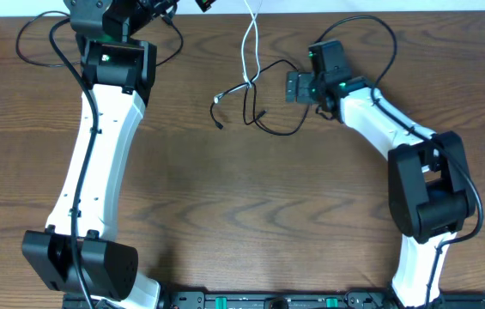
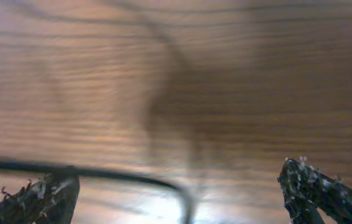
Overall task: Untangle cables
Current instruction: 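Lift the white cable high with the left gripper while the right gripper lowers, then carry the white cable left with the left gripper and drop it at the left edge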
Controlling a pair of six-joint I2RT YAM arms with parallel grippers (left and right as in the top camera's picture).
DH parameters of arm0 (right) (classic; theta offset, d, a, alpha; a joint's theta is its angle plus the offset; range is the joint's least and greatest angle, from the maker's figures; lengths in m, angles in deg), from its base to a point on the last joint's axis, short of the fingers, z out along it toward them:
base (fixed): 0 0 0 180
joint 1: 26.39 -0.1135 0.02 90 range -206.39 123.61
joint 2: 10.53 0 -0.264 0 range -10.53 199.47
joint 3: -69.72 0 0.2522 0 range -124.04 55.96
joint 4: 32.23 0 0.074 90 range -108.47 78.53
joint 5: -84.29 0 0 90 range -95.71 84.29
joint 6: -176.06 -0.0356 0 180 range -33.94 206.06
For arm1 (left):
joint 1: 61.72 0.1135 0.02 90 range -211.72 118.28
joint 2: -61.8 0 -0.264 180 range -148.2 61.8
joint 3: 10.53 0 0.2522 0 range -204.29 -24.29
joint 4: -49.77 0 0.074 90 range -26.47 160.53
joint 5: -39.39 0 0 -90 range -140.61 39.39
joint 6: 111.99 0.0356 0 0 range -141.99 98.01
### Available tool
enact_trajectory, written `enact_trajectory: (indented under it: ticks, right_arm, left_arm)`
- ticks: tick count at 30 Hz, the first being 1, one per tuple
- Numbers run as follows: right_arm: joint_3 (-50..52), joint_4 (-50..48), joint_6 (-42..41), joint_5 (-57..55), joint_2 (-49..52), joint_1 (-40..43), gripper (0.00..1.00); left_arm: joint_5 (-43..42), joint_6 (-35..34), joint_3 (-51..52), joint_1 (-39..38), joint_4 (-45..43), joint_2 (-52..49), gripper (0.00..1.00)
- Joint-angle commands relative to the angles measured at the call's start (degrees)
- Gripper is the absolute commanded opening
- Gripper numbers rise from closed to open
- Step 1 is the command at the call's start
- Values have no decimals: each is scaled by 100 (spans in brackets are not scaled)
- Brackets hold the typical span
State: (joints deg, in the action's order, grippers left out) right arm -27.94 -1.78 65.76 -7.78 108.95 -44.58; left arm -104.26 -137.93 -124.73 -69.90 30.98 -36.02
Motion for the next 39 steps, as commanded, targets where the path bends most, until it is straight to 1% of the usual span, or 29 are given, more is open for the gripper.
enact_trajectory:
  ticks: [1, 2, 4, 5, 6, 10, 14, 17, 18, 19, 23, 24, 27, 31, 35, 39]
  right_arm:
    - [-37, -26, 103, 114, 293, 129, 81]
    - [-37, -37, 101, 105, 332, 140, 63]
    - [-37, -39, 96, -52, 343, 190, 22]
    - [-37, -44, 33, -195, 343, 221, 4]
    - [-39, -46, -22, -302, 337, 247, 1]
    - [-42, -15, -162, -529, 256, 492, 1]
    - [-42, 269, -470, -531, 138, 922, 1]
    - [-42, 540, -516, -509, 48, 1316, 1]
    - [-42, 702, -514, -514, 11, 1541, 1]
    - [-42, 800, -516, -514, 0, 1690, 1]
    - [-42, 1150, -516, -490, -13, 2267, 1]
    - [-42, 1213, -514, -487, -13, 2369, 1]
    - [-42, 1351, -511, -490, -13, 2627, 1]
    - [-42, 1397, -518, -459, -13, 2828, 1]
    - [-42, 1397, -527, -492, -13, 2839, 1]
    - [-42, 1451, -866, -793, -13, 2839, 1]
  left_arm:
    - [37, -367, -153, 50, -52, 162, 7]
    - [37, -367, -153, 50, -52, 162, 7]
    - [37, -367, -153, 50, -52, 162, 7]
    - [35, -365, -153, 55, -52, 162, 7]
    - [33, -361, -153, 76, -52, 162, 7]
    - [-15, -356, -153, 267, -31, 160, 8]
    - [-295, -269, -153, 649, 479, 160, 7]
    - [-348, 271, -151, 1060, 1467, 160, 7]
    - [-229, 619, -149, 1329, 2271, 160, 7]
    - [-68, 881, -146, 1506, 2809, 160, 7]
    - [638, 1869, -146, 2210, 4457, 160, 7]
    - [708, 2026, -146, 2343, 4610, 160, 8]
    - [831, 2409, -146, 2717, 4854, 160, 7]
    - [828, 2417, -142, 3071, 4881, 160, 7]
    - [852, 2308, -142, 3235, 4876, 160, 8]
    - [1508, 2317, -142, 3449, 4883, 160, 7]
